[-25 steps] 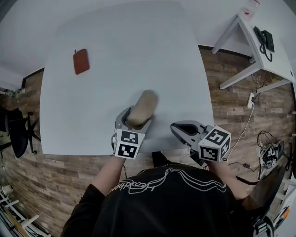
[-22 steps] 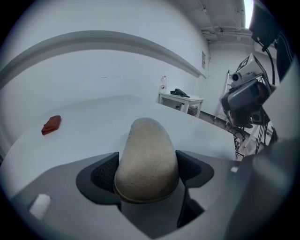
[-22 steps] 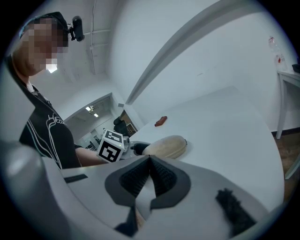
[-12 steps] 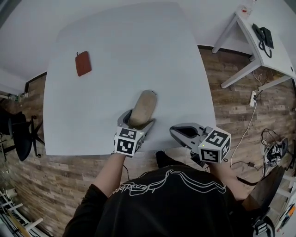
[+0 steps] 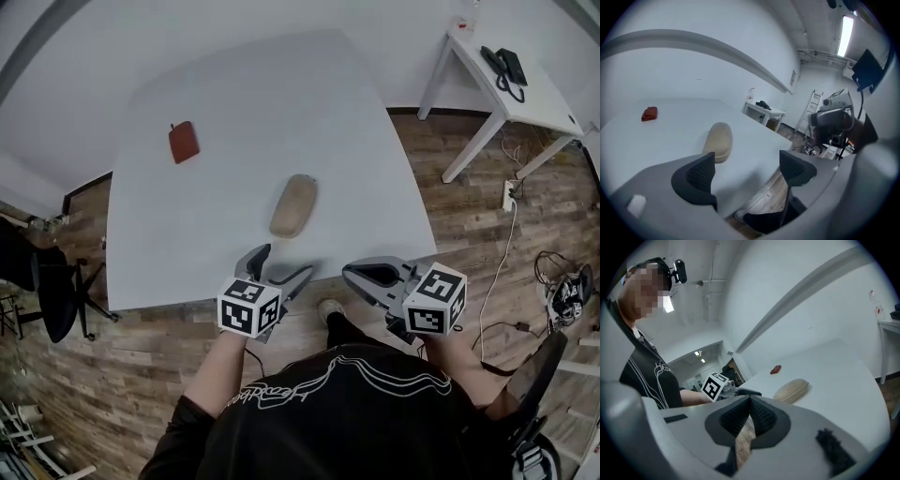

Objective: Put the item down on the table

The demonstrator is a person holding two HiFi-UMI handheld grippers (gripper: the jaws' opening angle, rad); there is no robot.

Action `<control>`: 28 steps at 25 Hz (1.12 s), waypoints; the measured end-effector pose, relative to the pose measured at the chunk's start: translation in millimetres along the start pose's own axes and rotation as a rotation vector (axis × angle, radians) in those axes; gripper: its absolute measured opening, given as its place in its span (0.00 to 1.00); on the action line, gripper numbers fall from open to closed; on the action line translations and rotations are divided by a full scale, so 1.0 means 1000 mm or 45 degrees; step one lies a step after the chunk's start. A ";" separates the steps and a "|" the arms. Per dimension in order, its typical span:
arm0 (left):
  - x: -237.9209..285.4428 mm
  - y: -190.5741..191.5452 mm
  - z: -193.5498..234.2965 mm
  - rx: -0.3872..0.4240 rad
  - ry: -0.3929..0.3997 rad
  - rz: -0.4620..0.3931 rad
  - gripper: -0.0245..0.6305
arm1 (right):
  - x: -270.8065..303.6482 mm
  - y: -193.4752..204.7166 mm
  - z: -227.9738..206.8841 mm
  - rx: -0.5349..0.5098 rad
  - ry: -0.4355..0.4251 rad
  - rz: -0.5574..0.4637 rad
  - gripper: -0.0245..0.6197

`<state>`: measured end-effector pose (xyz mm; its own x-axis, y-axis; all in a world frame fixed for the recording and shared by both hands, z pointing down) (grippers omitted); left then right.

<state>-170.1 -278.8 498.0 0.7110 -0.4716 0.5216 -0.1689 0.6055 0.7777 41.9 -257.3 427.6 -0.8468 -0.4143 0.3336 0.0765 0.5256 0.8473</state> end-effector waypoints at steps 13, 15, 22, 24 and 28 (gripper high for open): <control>-0.140 0.003 -0.172 0.131 0.276 -0.181 0.05 | -0.068 0.018 0.140 -0.096 0.009 -0.167 0.05; -0.154 -0.001 -0.187 0.083 0.339 -0.243 0.05 | -0.077 0.016 0.155 -0.117 0.005 -0.183 0.05; -0.168 0.014 -0.211 0.087 0.394 -0.298 0.05 | -0.097 0.027 0.185 -0.175 0.041 -0.192 0.05; -0.171 0.016 -0.214 0.107 0.384 -0.299 0.04 | -0.098 0.033 0.186 -0.170 0.051 -0.186 0.05; -0.175 0.018 -0.213 0.112 0.369 -0.298 0.04 | -0.096 0.035 0.191 -0.170 0.049 -0.191 0.05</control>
<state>-151.7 -48.9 345.6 0.8987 -0.3822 0.2151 -0.0281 0.4393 0.8979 25.3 -57.1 346.2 -0.8333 -0.5102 0.2129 0.0223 0.3538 0.9351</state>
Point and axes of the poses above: the fingertips, and each gripper's own axes: x forward along the fingers, z to its left, y out of its underside, the point moved 8 cm from there along -x, backward along the fingers, and after that the axes turned 9 degrees about y, right-handed, at the moved point
